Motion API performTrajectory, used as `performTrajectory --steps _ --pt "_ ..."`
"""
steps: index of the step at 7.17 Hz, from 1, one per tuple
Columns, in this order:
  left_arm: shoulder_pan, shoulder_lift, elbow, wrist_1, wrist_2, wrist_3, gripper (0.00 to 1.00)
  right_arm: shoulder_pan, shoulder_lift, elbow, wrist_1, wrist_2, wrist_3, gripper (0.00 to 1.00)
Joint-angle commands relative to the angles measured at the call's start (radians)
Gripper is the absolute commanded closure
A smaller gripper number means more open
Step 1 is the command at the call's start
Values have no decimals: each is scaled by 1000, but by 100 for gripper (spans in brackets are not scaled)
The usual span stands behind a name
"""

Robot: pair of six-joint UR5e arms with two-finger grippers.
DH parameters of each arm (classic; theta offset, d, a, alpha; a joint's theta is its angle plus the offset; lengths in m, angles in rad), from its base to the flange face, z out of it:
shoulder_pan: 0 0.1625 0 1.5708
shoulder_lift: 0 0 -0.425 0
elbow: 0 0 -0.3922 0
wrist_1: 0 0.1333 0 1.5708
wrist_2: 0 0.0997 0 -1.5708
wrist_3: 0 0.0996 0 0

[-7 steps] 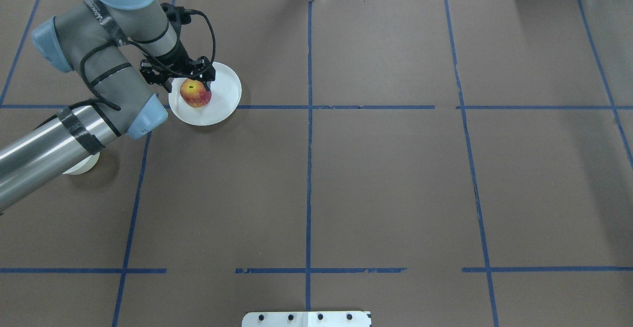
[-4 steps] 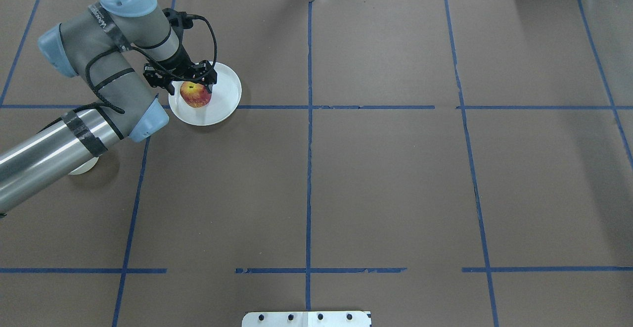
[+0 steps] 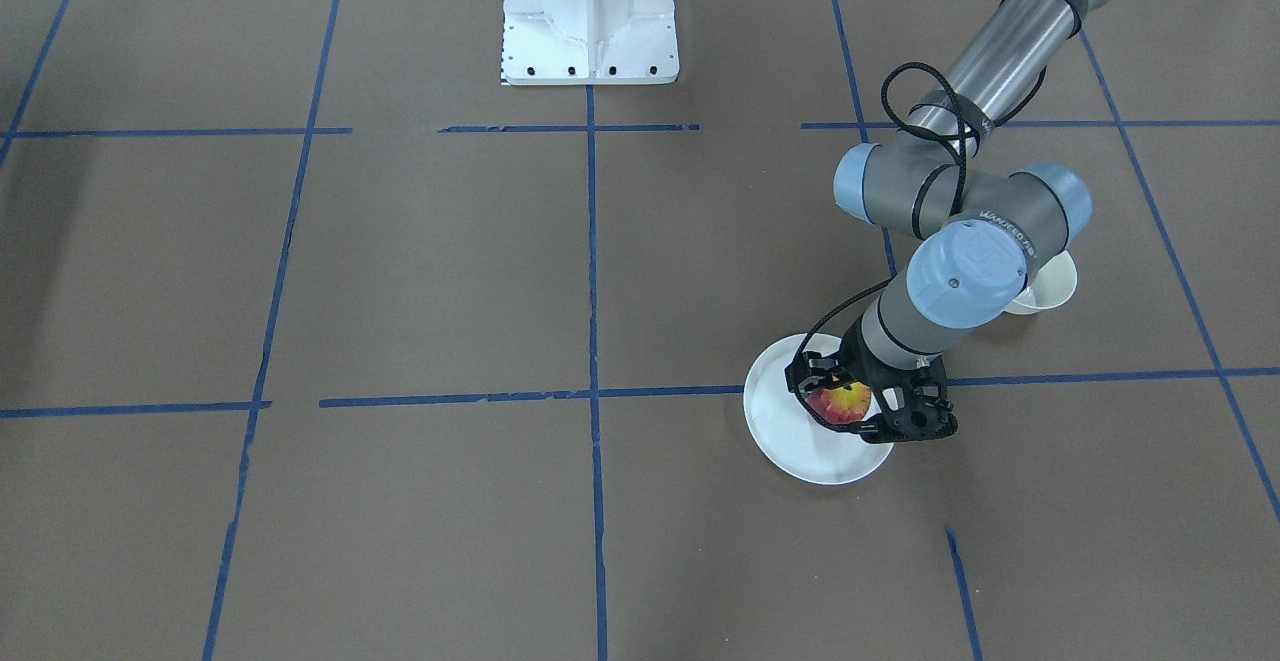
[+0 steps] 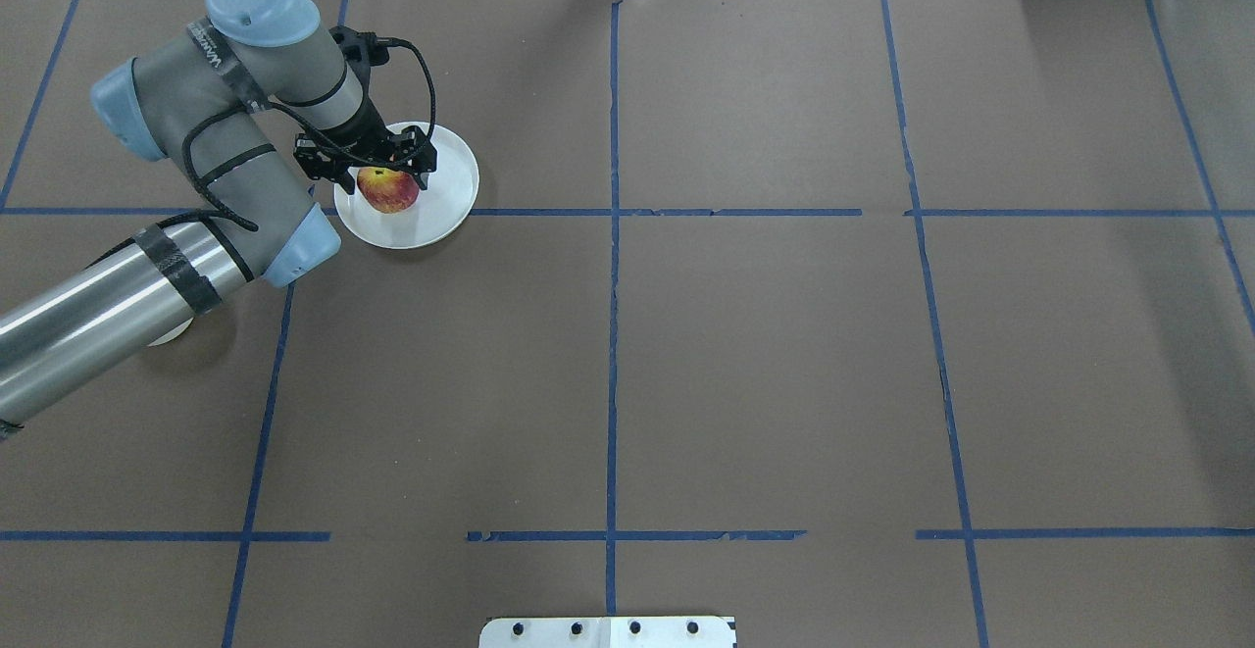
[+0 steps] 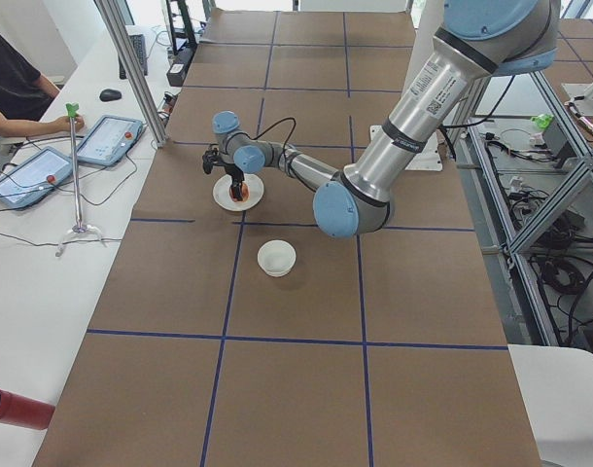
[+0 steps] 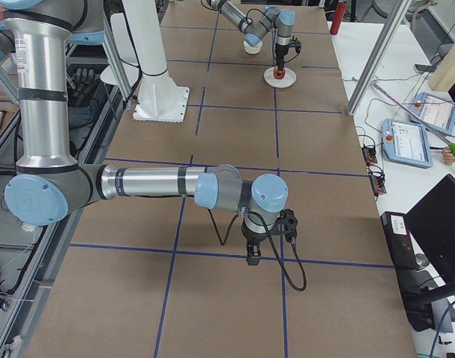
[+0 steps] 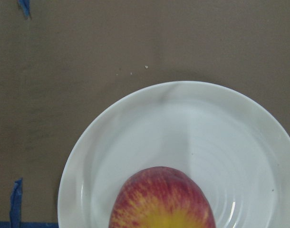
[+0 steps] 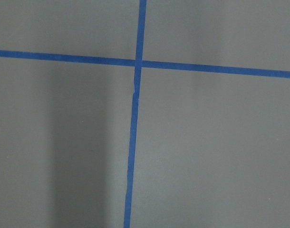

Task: Move apple from plate to bowl
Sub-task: 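Lower the left gripper and close it around the red-yellow apple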

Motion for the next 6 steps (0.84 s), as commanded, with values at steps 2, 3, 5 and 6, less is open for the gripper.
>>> performTrajectory --steps 2,3,5,6 --pt "14 0 7 -9 14 -11 36 0 0 0 0 0 0 0" --pt "12 0 1 -6 14 -10 68 0 0 0 0 0 0 0" --pt "-55 36 -135 69 13 1 100 0 0 0 0 0 0 0" --pt "-75 59 -213 133 9 34 100 0 0 0 0 0 0 0"
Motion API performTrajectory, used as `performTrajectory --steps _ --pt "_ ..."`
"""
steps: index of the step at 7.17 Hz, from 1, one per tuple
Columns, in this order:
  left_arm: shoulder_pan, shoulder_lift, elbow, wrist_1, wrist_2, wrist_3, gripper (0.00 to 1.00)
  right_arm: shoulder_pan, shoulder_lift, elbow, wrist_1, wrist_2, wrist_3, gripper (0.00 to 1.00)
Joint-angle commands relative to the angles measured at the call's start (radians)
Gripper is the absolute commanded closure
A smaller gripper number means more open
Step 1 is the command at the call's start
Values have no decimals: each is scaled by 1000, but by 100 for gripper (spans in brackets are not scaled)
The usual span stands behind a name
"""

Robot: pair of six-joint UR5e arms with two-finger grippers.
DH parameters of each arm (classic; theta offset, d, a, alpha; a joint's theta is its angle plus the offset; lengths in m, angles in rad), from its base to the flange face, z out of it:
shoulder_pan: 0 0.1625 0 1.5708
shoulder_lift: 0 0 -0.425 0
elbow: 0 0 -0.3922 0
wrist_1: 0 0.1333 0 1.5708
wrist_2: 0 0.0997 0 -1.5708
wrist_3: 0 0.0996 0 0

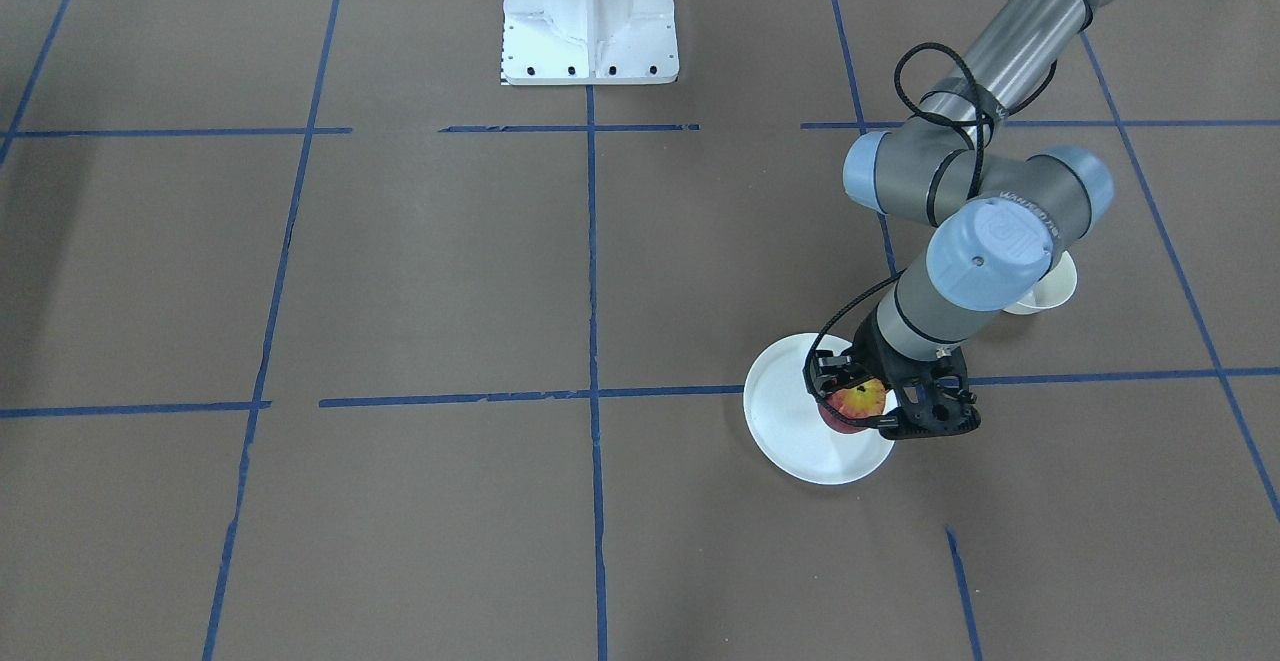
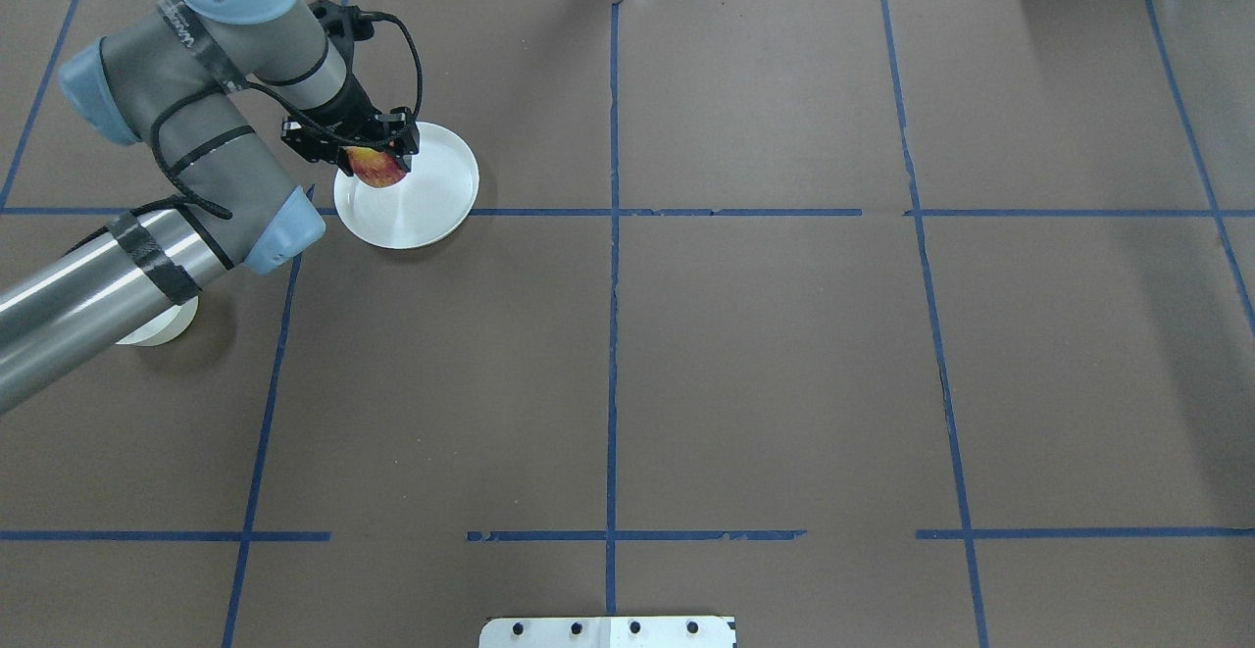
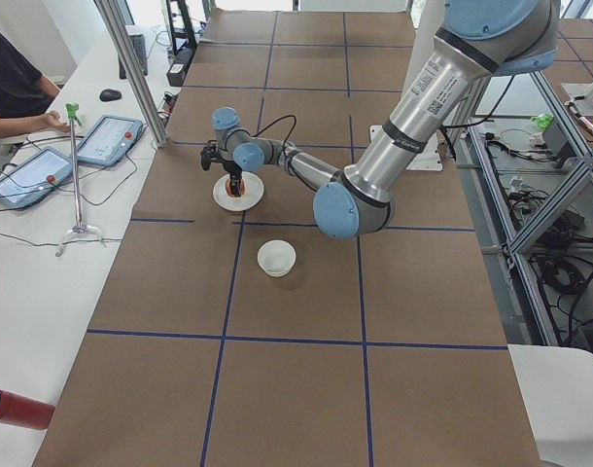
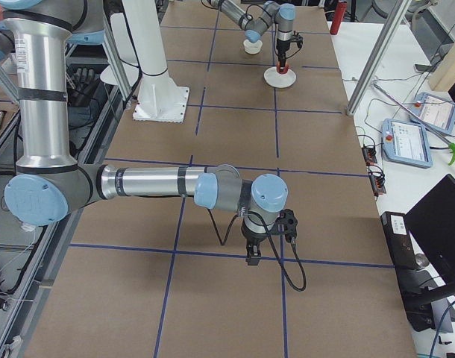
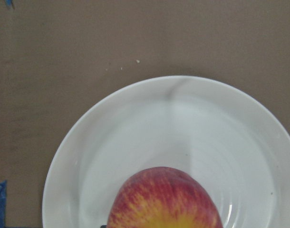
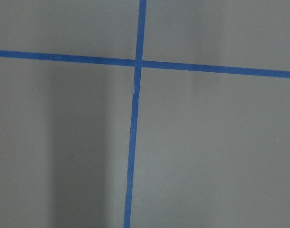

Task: Move apple from plate to bowl
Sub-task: 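Lift the apple with the left gripper and carry it over the white bowl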

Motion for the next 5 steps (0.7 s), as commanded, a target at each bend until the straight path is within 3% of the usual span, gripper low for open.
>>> performTrajectory --steps 1,3,5 --pt "-44 84 -208 150 -2 116 100 0 0 0 0 0 0 0" --pt "-49 270 -426 166 1 146 100 0 0 0 0 0 0 0" --pt "-60 453 -550 130 5 192 100 0 0 0 0 0 0 0"
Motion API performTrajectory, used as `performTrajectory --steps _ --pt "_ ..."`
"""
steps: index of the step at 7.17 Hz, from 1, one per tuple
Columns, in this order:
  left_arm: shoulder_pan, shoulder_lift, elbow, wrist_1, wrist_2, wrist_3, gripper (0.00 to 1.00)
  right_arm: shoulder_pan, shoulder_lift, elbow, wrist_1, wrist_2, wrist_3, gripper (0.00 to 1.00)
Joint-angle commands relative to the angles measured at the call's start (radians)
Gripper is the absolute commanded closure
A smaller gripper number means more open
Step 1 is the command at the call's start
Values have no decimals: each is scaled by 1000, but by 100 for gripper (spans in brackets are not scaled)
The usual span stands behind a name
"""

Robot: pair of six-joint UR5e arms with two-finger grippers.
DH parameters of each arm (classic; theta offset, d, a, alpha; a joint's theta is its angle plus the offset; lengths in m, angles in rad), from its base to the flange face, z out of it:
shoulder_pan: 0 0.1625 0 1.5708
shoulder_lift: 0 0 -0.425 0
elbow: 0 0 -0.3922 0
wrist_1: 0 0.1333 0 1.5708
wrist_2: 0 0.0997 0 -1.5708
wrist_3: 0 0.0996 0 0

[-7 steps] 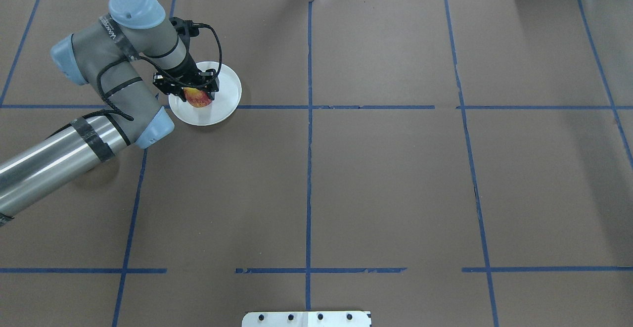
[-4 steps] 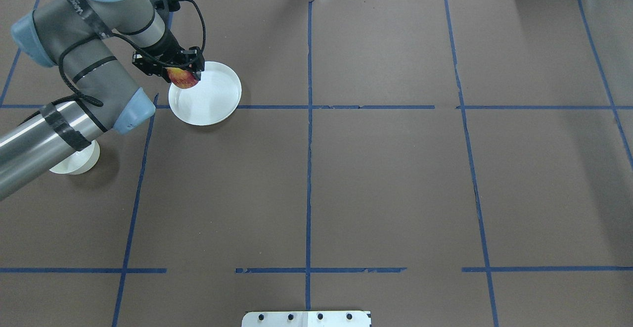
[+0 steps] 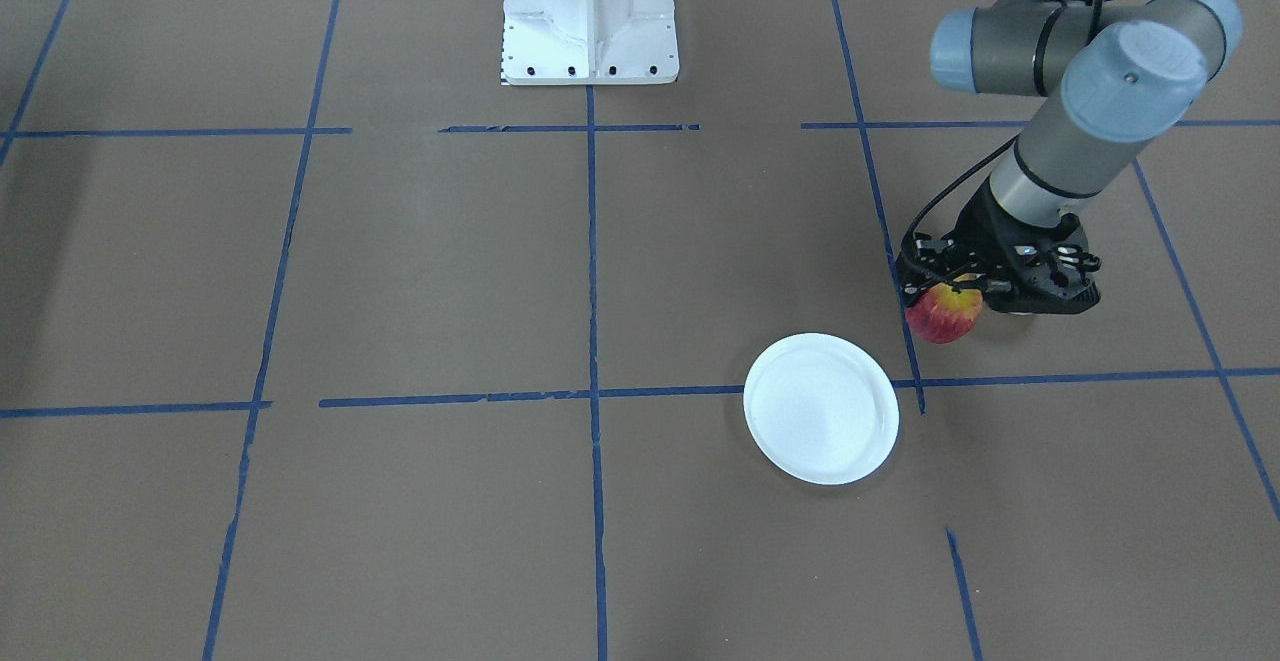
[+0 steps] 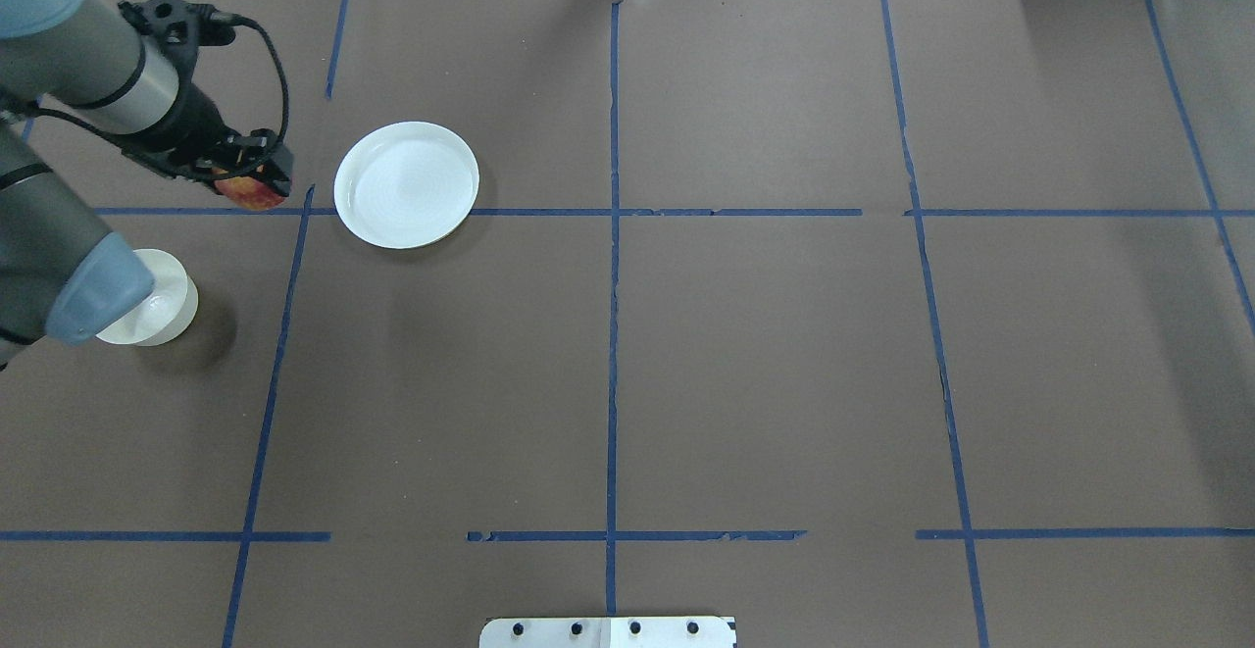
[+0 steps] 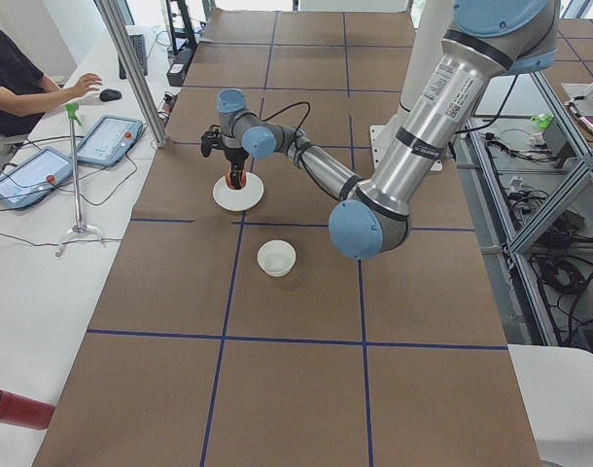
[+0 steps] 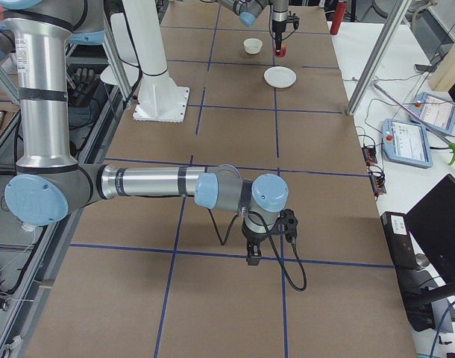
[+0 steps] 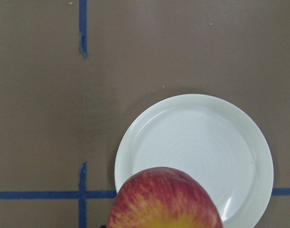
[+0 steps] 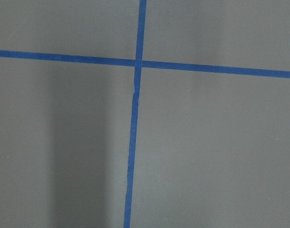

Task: Move apple from plate to bowl
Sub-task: 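Lift the apple with the left gripper and carry it over the white bowl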

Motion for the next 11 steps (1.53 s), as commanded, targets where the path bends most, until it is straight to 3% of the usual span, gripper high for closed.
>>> performTrajectory --steps 1,3,7,11 --pt "-6 219 -99 -121 4 50 100 0 0 0 0 0 0 0" --pt "-4 355 -82 -286 44 41 100 0 0 0 0 0 0 0" --pt "17 355 54 -379 44 27 100 0 0 0 0 0 0 0" --pt "69 354 79 -415 44 -23 100 0 0 0 0 0 0 0"
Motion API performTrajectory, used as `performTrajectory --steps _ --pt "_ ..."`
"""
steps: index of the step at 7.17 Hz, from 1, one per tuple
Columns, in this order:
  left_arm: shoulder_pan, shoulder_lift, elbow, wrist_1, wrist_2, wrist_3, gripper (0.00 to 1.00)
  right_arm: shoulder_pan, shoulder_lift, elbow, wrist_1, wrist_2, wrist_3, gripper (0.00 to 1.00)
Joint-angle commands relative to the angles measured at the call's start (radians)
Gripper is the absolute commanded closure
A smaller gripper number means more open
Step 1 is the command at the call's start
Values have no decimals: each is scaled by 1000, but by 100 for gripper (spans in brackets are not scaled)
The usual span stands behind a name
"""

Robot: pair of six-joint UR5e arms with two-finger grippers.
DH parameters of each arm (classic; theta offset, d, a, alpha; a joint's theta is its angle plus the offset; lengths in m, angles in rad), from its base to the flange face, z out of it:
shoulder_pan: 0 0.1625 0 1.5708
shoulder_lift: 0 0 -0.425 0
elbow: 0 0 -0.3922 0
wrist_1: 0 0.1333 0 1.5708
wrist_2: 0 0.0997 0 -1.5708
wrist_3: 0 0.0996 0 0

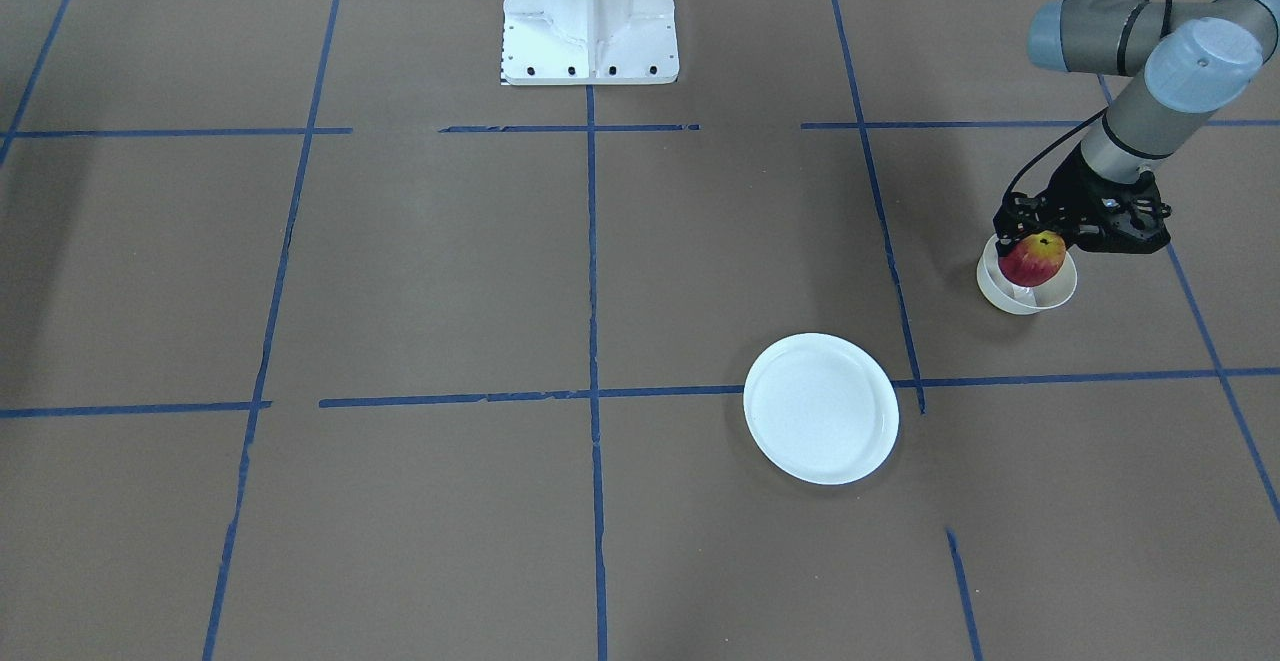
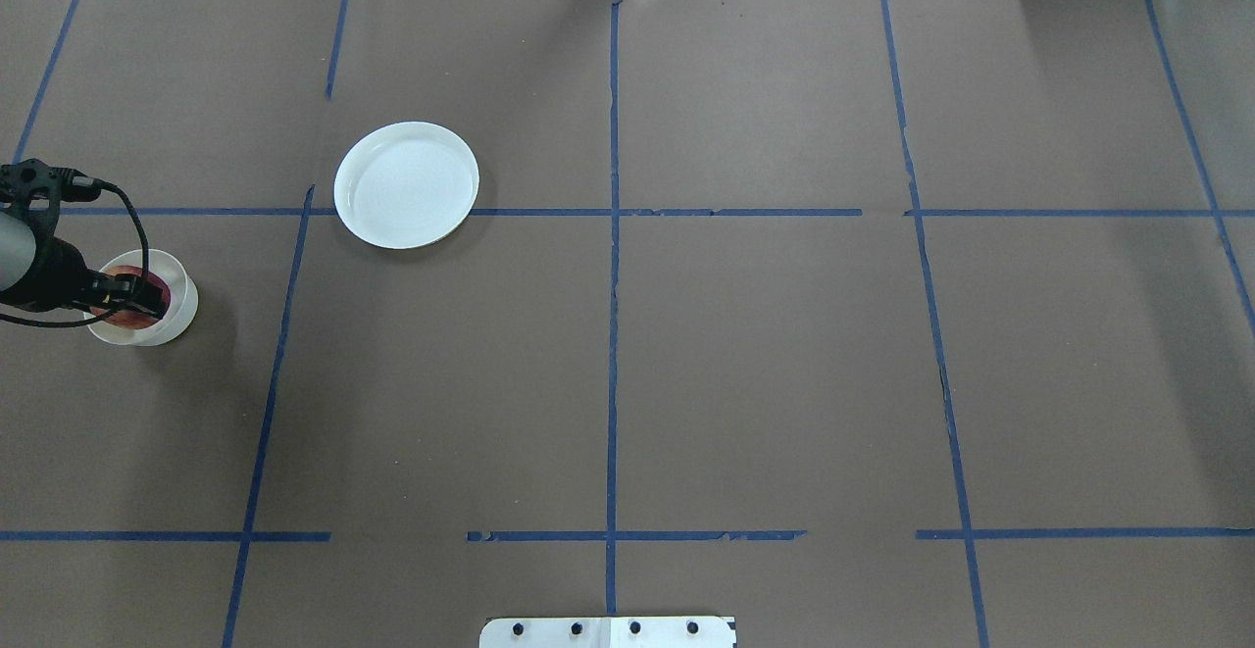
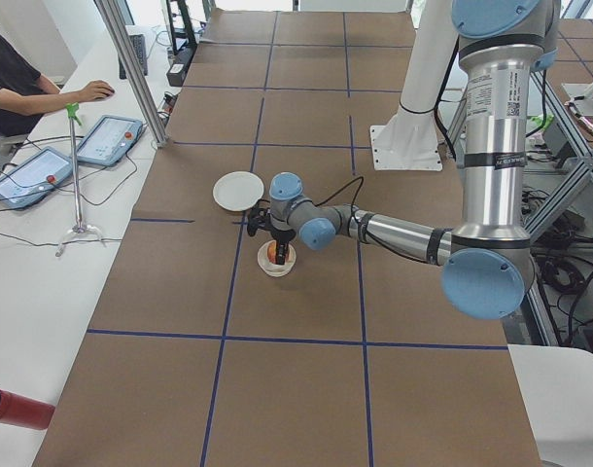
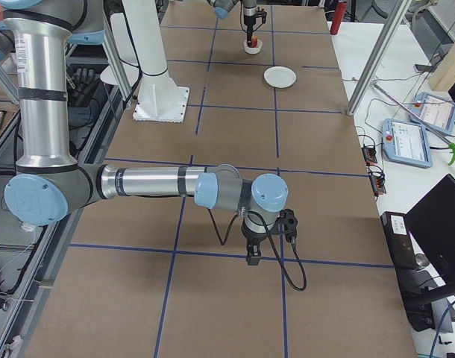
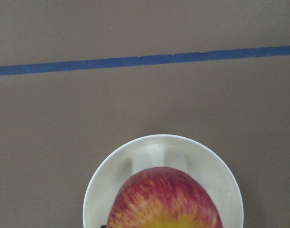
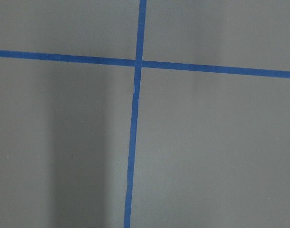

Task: Move apple from plate to bowl
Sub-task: 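Lower the apple into the bowl and open the left gripper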

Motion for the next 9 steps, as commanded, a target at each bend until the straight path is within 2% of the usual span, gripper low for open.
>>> performTrajectory --steps 1,2,3,4,5,6,9 --pt "8 -1 5 -3 0 4 100 0 0 0 0 0 0 0" --pt "8 1 8 -3 0 7 85 0 0 0 0 0 0 0" --pt "8 1 11 -5 0 7 57 0 0 0 0 0 0 0" --pt "7 2 14 -5 0 7 24 0 0 0 0 0 0 0" --pt "7 1 17 -6 0 9 11 0 0 0 0 0 0 0" --pt "5 2 17 -26 0 7 1 0 0 0 0 0 0 0" --pt "-10 2 -32 -10 -15 56 0 0 0 0 0 0 0 0"
